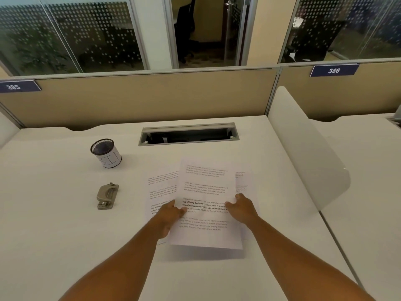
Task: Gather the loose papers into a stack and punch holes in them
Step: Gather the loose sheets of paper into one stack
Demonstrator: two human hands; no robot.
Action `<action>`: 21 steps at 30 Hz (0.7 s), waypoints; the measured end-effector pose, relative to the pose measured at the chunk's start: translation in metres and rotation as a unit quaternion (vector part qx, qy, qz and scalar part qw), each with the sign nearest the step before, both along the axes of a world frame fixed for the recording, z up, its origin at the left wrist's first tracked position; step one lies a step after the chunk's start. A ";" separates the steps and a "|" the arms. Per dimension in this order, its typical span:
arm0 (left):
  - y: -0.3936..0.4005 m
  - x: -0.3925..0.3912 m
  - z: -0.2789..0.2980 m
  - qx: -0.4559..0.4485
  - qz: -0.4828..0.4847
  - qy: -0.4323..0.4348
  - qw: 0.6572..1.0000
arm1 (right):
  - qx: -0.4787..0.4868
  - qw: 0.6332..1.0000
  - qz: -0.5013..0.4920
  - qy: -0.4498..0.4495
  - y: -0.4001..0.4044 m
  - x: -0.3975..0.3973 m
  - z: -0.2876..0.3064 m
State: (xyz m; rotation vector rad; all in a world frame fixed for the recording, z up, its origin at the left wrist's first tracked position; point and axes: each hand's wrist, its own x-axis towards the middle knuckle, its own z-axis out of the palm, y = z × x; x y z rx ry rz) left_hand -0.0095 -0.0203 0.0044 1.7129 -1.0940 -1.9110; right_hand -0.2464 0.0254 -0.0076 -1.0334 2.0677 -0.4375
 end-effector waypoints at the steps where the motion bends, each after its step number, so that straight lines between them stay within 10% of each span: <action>1: -0.002 0.001 0.001 0.002 0.000 0.009 1.000 | 0.002 0.999 -0.026 -0.036 -0.003 -0.001 0.002; 12: -0.027 0.016 -0.008 -0.032 0.124 -0.009 0.992 | -0.096 0.980 -0.096 -0.148 -0.027 -0.002 0.003; 21: -0.044 0.038 -0.032 -0.090 0.239 -0.249 0.934 | -0.088 0.984 -0.101 -0.118 -0.041 -0.008 -0.003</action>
